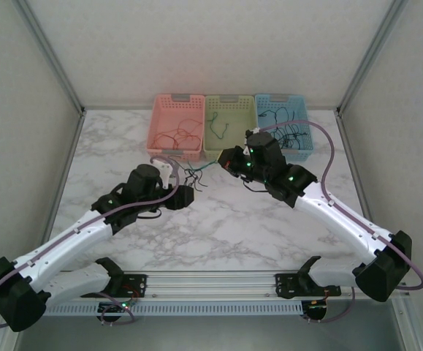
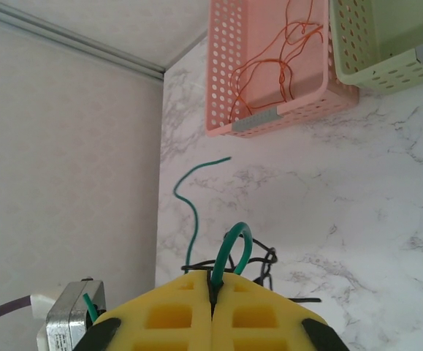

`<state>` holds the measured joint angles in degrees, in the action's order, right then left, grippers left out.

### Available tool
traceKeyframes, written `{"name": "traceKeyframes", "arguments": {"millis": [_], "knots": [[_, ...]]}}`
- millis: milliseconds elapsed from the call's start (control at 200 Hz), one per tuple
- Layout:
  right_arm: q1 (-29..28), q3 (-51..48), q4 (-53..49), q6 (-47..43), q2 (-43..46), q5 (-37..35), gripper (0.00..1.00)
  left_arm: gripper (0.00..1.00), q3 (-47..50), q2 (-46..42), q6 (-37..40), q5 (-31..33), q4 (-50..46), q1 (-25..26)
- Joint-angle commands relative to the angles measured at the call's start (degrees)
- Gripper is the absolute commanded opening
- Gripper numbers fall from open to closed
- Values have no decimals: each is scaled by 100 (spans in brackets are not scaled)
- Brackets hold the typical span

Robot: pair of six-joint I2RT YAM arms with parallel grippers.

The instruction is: Untangle the cables

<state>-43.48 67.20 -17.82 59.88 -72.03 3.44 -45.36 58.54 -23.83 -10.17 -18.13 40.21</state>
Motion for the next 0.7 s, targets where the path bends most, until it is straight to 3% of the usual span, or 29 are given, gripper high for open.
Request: {"name": "traceKeyframes", "arguments": {"millis": [0, 466, 696], "knots": [[7, 182, 7, 105, -48, 6, 0, 61, -192, 97, 143, 234, -29, 75], [10, 99, 5, 80, 41, 65, 0, 41, -122, 175, 99, 579, 74, 111], [8, -23, 60, 66, 119, 64, 0, 22, -100, 103, 140, 670, 17, 111]]}}
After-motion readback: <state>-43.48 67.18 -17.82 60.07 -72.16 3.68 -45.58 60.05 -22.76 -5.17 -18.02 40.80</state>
